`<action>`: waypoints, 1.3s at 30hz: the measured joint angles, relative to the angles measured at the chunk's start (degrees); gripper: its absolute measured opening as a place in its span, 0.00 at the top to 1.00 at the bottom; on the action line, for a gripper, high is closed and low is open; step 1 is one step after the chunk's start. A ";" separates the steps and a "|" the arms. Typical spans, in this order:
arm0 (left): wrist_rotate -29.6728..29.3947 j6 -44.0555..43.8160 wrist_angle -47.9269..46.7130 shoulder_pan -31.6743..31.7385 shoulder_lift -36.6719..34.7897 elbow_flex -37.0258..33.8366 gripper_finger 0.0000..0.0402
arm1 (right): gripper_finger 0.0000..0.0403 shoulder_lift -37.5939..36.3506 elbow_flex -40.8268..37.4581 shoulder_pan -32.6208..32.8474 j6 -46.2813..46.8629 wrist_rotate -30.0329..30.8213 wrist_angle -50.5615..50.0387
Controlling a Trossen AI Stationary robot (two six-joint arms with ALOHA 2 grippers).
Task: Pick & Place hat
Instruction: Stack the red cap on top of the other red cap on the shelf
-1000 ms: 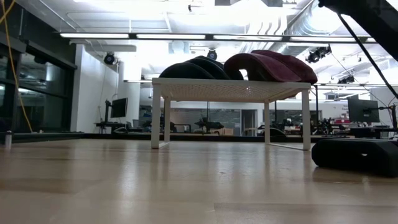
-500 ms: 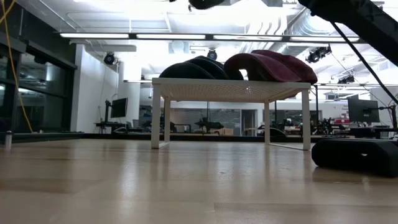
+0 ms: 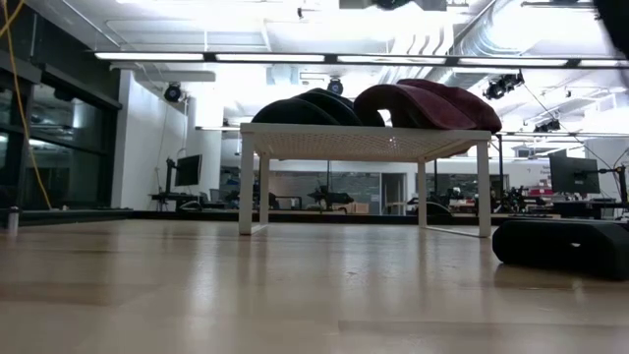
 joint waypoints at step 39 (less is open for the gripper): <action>-4.96 0.15 -7.89 0.00 2.41 -0.02 0.87 | 0.99 -56.20 -71.61 15.43 -1.60 37.58 11.63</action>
